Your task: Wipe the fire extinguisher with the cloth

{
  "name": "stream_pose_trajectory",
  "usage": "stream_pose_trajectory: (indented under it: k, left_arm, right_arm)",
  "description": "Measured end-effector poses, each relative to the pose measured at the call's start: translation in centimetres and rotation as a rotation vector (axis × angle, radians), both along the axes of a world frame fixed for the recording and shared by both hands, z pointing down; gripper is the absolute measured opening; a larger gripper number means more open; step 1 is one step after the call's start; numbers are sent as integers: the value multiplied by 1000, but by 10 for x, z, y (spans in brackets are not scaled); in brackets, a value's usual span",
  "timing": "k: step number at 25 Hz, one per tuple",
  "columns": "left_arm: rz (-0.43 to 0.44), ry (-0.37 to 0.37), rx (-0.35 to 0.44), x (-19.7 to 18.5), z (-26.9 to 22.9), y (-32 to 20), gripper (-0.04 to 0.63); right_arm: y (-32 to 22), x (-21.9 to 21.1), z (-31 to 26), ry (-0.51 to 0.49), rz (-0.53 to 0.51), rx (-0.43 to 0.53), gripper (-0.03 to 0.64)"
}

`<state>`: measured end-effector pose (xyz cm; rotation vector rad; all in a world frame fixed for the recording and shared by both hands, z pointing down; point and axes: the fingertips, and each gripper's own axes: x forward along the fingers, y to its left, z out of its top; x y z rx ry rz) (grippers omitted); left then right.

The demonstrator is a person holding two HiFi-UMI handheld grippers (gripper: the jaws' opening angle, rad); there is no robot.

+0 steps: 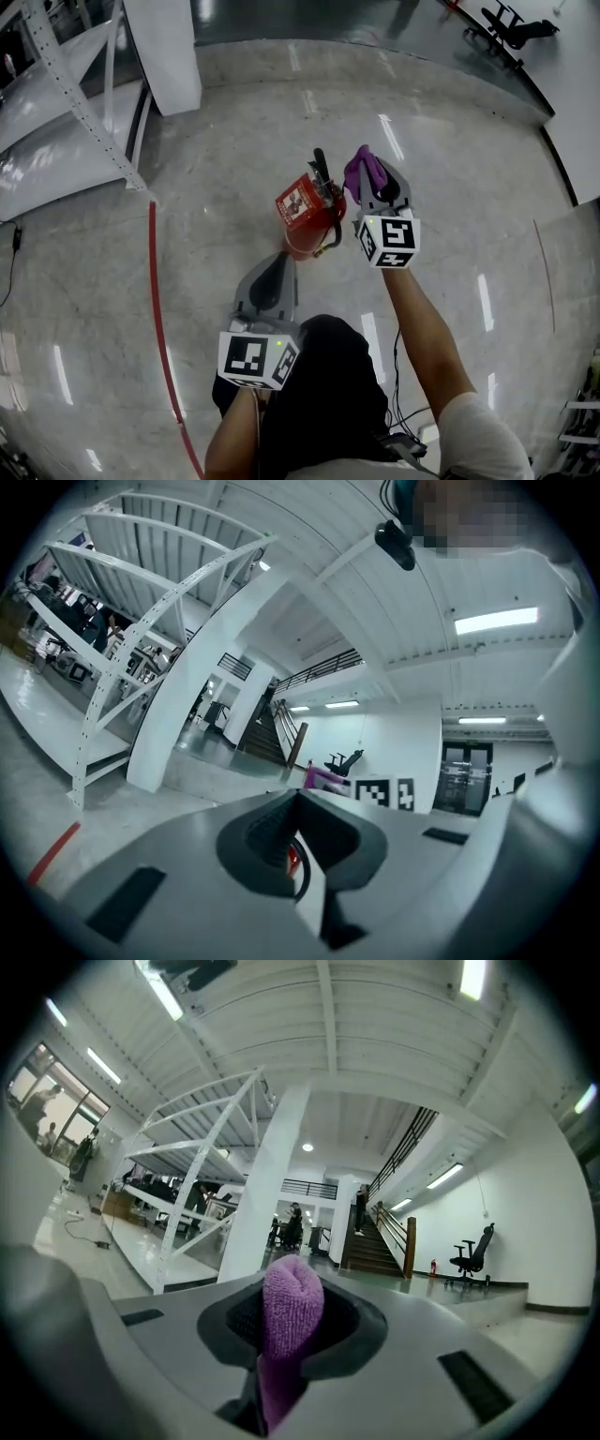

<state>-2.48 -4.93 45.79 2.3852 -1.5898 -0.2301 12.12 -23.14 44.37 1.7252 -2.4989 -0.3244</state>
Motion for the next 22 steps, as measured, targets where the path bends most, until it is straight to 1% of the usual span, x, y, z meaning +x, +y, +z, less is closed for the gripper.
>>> stream_pose_trajectory:
  k: [4,6,9,12,16,22]
  left_arm:
    - [20,-6,-9,8,5,1,3]
    - [29,-5,-13,9,5,2,3]
    - [21,3,-17,5,4,5,3]
    - [10,-1,-8,1,1,6,3]
    - [14,-5,-15,-1,6,6,3]
    - [15,1,-29,-1,14,6,3]
  right_arm:
    - [-35,-34,28,76,-47,-96,67]
    - [-38,-50,38,86,-78,-139,67]
    - [-29,-73,49,110,-136,-181,67]
    - [-19,-88,56,141,-177,-200,67]
    - [-8,-94,57,163,-207,-208,67]
    - [32,-112,66,203,-299,-199,67]
